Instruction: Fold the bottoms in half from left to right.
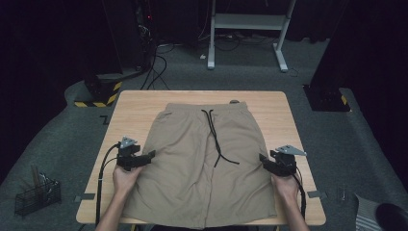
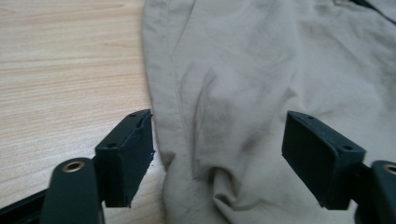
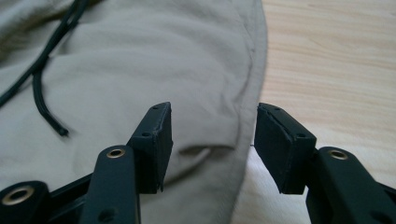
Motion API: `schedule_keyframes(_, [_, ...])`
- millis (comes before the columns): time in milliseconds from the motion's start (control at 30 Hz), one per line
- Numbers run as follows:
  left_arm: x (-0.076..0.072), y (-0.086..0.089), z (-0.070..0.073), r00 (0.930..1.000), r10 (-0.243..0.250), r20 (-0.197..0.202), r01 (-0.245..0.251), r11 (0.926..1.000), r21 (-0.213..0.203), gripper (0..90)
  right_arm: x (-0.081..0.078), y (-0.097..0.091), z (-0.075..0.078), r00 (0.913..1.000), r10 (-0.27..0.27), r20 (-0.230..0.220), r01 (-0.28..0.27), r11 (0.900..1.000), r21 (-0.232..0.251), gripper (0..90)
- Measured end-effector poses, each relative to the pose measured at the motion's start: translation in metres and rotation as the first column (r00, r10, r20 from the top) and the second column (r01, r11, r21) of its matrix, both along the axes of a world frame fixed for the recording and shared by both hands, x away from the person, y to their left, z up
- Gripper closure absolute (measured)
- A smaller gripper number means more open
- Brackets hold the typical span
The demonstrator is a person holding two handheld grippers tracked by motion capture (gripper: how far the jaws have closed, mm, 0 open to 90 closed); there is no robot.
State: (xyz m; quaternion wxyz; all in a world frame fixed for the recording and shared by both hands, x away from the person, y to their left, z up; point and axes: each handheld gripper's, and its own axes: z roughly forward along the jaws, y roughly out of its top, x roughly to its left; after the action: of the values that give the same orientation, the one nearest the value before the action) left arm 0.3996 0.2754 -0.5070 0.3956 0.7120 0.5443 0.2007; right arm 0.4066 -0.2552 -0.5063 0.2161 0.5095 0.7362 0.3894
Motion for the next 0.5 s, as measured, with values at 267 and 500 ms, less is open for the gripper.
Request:
schedule_keyframes(267, [0.005,-0.002,-0.001,1.0000,-0.008,0.003,0.008,0.9985,-0.054,25.8,0.010,0.017,0.010,0.9978,0.066,-0.010,-0.066,0.9977,-0.017,44.5])
schedule_keyframes(500, [0.017,-0.016,0.002,0.9986,-0.052,-0.011,0.051,0.9984,-0.022,25.2,0.025,0.042,0.013,0.9919,0.124,-0.026,-0.125,0.9907,-0.054,40.9])
